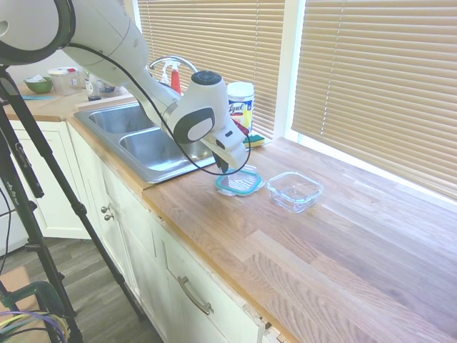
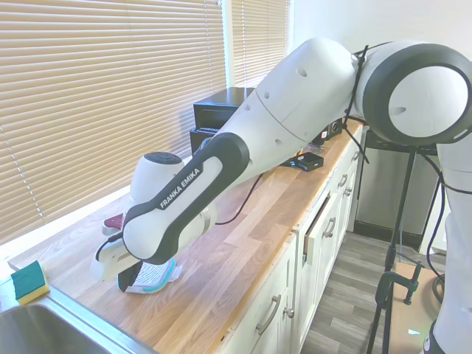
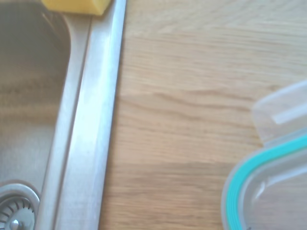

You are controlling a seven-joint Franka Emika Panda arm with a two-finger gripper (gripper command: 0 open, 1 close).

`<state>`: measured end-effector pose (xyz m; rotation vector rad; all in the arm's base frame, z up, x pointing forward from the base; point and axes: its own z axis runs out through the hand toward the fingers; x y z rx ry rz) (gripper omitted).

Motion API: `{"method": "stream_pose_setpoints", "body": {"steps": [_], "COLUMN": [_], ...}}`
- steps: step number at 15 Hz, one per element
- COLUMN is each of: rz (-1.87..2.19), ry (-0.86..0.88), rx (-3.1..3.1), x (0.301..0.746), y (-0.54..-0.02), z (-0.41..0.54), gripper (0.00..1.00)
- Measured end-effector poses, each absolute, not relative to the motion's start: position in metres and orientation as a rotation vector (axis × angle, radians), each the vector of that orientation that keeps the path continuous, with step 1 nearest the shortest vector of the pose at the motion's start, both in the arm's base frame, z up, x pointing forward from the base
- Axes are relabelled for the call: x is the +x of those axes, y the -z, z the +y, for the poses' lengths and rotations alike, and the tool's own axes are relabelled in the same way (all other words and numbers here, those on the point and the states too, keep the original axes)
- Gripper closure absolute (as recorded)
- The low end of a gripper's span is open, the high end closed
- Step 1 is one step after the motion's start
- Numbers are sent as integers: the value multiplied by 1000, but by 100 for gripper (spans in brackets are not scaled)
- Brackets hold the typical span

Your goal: Uncover the lid of the food container

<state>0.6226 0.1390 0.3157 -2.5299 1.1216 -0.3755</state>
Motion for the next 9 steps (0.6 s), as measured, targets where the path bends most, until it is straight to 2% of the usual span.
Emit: {"method": "stream_pose_setpoints", "body": {"steps": [9], "rz": [1116], "ry": [460], "rx": [-2525], "x": [624], "y": [-337], "z": [143], "gripper": [0]}}
